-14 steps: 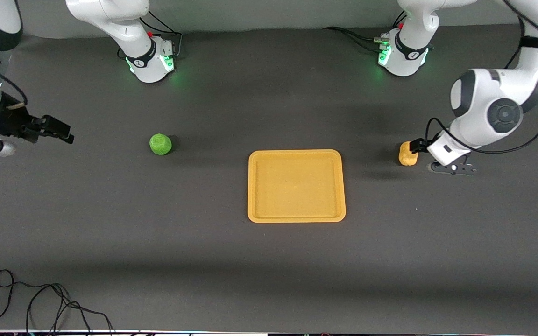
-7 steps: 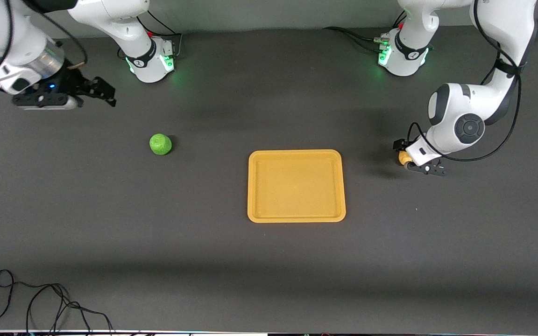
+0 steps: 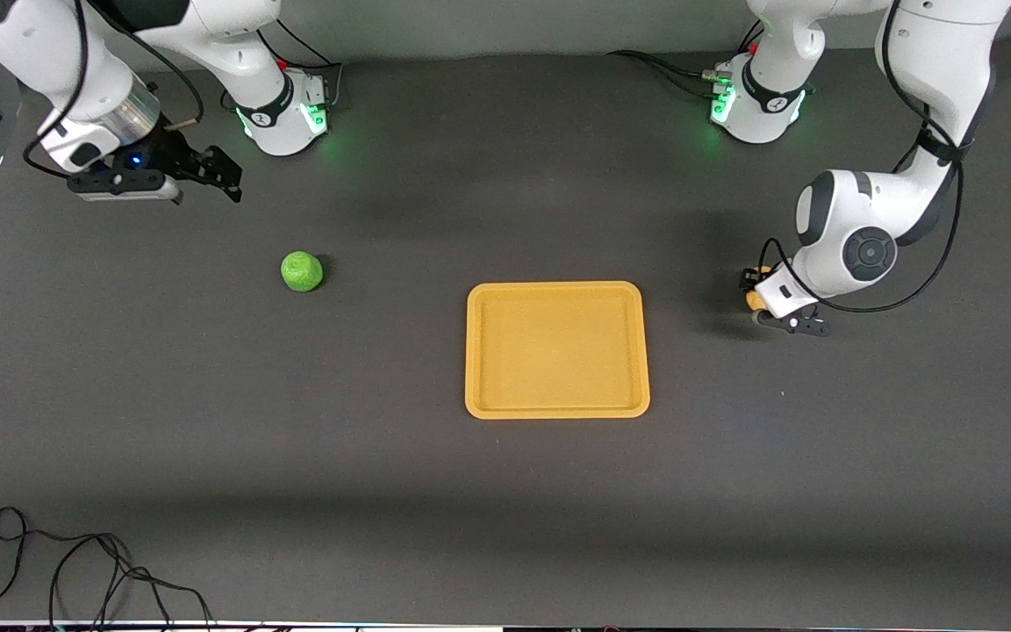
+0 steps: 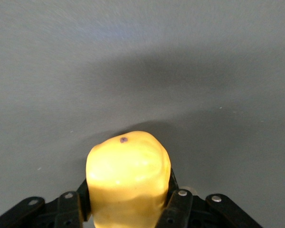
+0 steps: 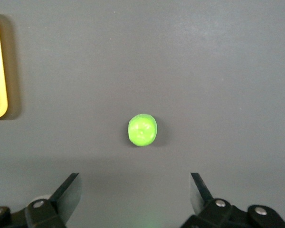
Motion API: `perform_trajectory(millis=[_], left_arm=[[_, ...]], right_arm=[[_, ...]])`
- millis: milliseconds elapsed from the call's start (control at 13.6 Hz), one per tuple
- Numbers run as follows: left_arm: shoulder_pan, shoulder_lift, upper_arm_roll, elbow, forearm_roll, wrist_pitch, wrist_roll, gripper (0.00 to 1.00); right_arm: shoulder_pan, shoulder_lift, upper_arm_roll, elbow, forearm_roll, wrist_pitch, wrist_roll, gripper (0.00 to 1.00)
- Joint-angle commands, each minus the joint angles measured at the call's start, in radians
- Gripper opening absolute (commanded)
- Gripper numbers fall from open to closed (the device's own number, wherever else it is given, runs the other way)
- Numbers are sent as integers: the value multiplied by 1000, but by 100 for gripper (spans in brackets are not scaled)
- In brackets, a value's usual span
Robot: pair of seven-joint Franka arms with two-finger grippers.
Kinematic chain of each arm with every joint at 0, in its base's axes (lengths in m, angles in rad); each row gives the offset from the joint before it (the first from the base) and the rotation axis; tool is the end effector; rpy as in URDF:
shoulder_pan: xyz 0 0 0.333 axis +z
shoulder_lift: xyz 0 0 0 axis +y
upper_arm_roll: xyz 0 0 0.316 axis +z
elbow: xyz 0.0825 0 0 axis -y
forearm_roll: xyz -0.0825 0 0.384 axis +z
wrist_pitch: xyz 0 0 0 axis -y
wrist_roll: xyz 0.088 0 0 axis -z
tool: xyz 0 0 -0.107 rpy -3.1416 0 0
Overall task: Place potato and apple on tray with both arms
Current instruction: 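Carry the potato onto the tray while the right gripper grasps the green apple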
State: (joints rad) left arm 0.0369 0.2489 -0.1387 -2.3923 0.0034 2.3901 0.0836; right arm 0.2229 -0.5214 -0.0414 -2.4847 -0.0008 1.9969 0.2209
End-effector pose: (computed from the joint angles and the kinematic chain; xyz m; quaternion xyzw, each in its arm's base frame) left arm 0.4707 -0.0507 0.1973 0.9878 -0.0932 -0.1241 0.0150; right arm 0.3858 0.0700 0.4733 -0.9997 0.0170 -0.0143 0.0131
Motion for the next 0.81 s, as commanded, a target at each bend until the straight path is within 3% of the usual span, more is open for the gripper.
perform_trajectory(millis=[0,221,443,590,738], left_arm=[[-53,-74,-16,150,-37,-234,-126,48],[-167,12,-30,394,-118,-344,-342,48],[-276,200,-38,673,-117,-354,-560,48],[-327,301,-38,774,-108,-350,-608,48],[-354,343,-36,771,-96,-345,-608,47]], right_arm=[[24,62,-11,-100,-15,175,-12,100],[42,194,-11,-184,-15,409,-12,100],[43,331,-11,-233,-15,593,-12,100],[44,449,-11,-244,-15,736,-11,100],[43,567,-11,-250,-15,877,-11,100]])
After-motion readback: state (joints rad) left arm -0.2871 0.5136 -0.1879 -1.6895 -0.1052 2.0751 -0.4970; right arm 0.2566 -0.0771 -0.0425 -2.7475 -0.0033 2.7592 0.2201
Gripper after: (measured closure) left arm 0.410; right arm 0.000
